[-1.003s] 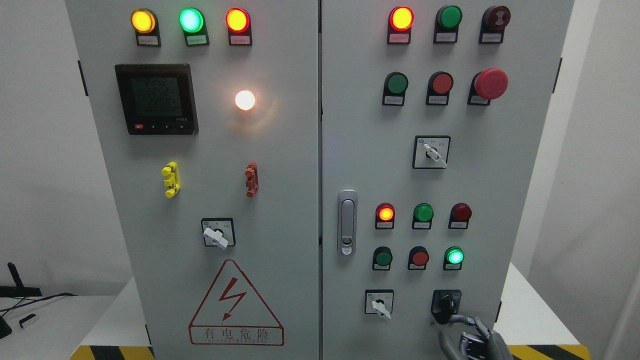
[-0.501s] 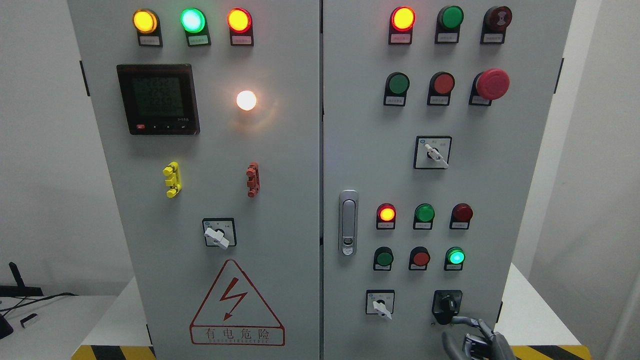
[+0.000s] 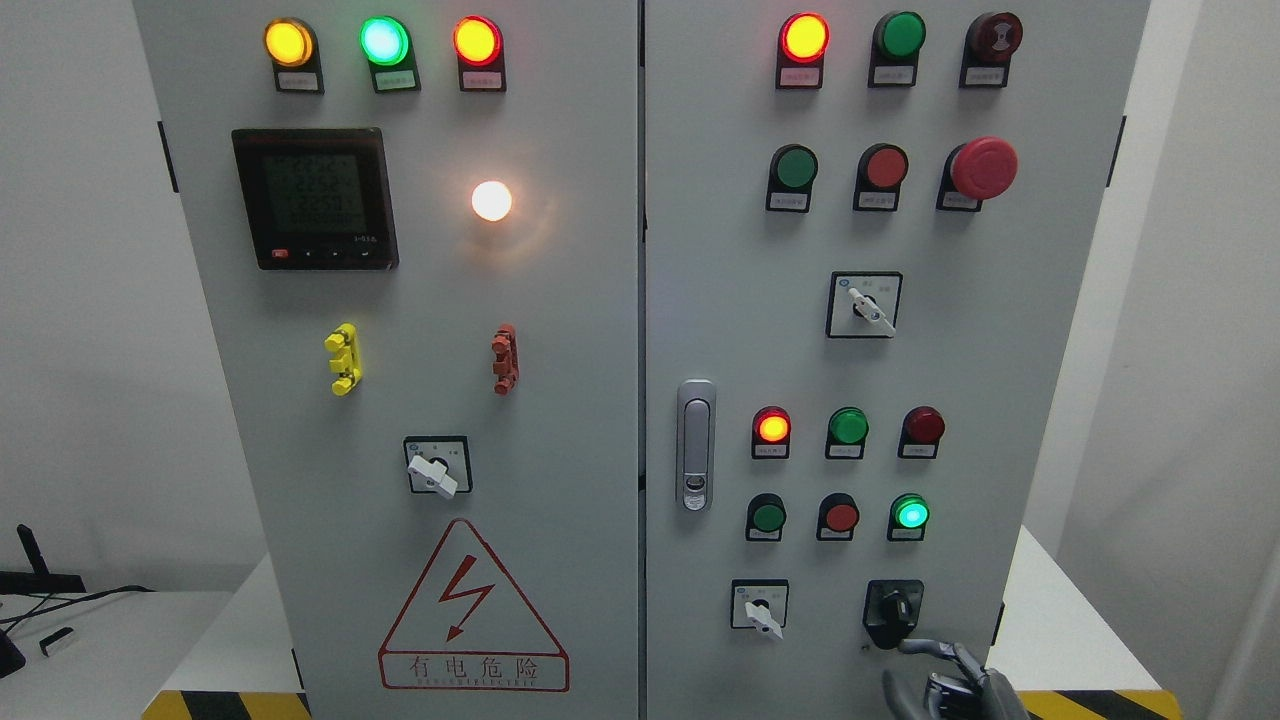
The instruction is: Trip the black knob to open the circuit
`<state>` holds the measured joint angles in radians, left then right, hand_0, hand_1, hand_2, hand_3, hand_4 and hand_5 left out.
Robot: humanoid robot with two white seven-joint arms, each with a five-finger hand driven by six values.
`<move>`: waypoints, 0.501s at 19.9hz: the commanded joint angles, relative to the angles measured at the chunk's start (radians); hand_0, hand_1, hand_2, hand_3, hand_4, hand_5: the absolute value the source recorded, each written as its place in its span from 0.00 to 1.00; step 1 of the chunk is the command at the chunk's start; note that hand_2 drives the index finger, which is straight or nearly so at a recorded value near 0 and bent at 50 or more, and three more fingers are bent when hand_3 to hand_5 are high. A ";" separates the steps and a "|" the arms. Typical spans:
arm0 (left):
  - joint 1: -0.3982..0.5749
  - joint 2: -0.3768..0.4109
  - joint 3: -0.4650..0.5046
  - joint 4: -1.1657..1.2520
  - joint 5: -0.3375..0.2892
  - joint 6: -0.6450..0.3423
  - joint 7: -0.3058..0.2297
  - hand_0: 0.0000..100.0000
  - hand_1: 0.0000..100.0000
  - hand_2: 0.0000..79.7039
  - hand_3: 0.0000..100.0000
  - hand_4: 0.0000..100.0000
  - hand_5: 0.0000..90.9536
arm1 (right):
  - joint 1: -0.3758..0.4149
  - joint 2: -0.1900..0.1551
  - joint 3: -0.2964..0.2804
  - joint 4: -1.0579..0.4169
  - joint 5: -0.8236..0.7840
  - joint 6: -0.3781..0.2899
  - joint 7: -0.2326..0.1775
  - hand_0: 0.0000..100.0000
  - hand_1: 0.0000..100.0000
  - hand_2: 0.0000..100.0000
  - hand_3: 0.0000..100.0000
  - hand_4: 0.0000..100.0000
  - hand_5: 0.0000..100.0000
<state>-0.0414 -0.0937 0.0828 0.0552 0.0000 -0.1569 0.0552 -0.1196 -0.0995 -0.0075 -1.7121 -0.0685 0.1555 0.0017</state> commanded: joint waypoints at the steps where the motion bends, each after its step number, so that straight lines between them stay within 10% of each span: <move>1: 0.000 -0.001 0.000 0.000 -0.031 0.000 0.000 0.12 0.39 0.00 0.00 0.00 0.00 | 0.017 0.001 -0.055 -0.017 -0.004 -0.001 -0.003 0.52 0.71 0.39 1.00 0.96 0.91; 5: 0.000 -0.001 0.000 0.000 -0.031 0.000 0.000 0.12 0.39 0.00 0.00 0.00 0.00 | 0.051 0.001 -0.083 -0.055 -0.005 -0.004 -0.002 0.49 0.60 0.41 0.96 0.88 0.87; 10: 0.000 0.000 0.000 0.000 -0.031 0.000 0.000 0.12 0.39 0.00 0.00 0.00 0.00 | 0.149 -0.002 -0.114 -0.162 -0.123 0.007 0.043 0.26 0.23 0.35 0.66 0.62 0.62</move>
<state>-0.0414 -0.0937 0.0829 0.0552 0.0000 -0.1569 0.0552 -0.0530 -0.0987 -0.0586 -1.7610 -0.1035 0.1554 0.0316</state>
